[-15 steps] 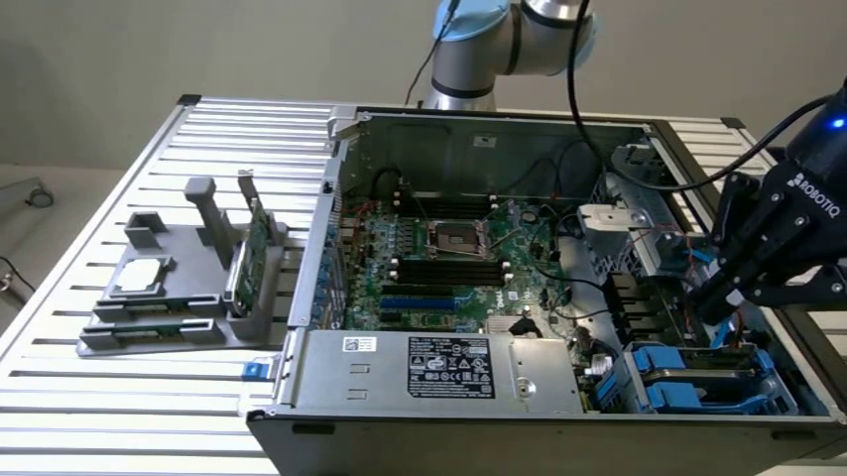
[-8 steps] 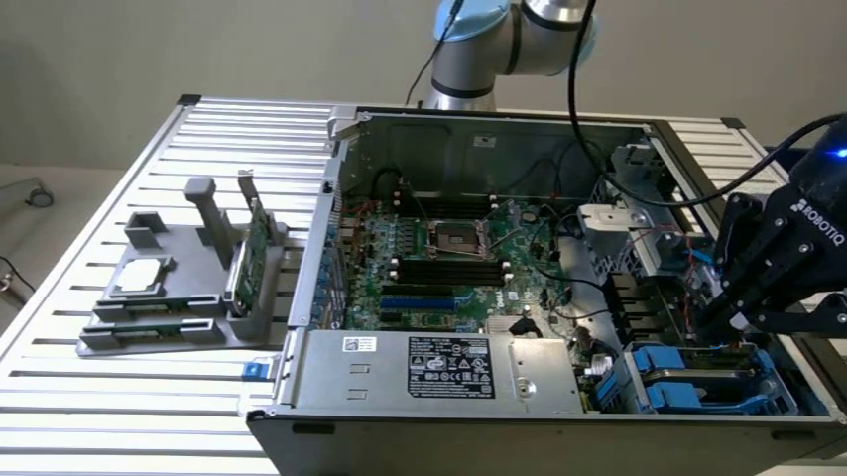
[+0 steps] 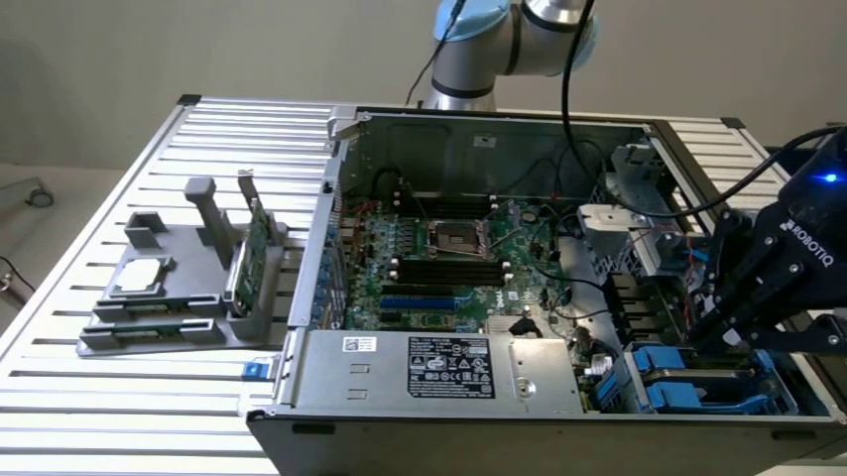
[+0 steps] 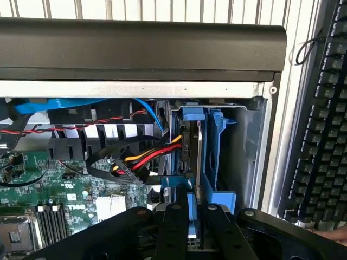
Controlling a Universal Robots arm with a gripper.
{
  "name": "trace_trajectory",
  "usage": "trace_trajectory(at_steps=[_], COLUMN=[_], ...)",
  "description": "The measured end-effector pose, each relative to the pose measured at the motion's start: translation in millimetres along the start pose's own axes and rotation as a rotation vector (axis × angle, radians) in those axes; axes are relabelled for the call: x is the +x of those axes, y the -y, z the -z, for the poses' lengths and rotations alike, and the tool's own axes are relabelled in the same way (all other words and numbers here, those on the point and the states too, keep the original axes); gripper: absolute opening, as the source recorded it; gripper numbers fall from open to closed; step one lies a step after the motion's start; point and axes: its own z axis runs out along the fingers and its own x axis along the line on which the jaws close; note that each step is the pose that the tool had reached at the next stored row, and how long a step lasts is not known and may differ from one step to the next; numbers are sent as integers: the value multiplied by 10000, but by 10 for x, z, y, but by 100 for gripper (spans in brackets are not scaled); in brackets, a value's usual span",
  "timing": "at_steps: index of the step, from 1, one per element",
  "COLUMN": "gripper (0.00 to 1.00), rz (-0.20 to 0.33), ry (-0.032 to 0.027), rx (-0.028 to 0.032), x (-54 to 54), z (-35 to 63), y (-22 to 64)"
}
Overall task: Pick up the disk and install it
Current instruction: 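Insert the second disk wire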
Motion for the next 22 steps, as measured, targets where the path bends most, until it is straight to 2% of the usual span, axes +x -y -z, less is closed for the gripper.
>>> trace_trajectory(at_steps=[3,5,7,9,11,15,18,22], gripper=[16,16,16,16,16,16,16,16], rz=[232,365,469,505,510,500,487,465], ry=[-40,-149,-292,-418,-469,-489,-484,-476], rx=[-93,-160,-223,-313,-394,-609,-845,-1220], x=[2,2,3,3,2,-7,-7,-7], z=[-19,-27,-31,-32,-37,-45,-46,-48], y=[-1,1,7,16,29,82,129,179])
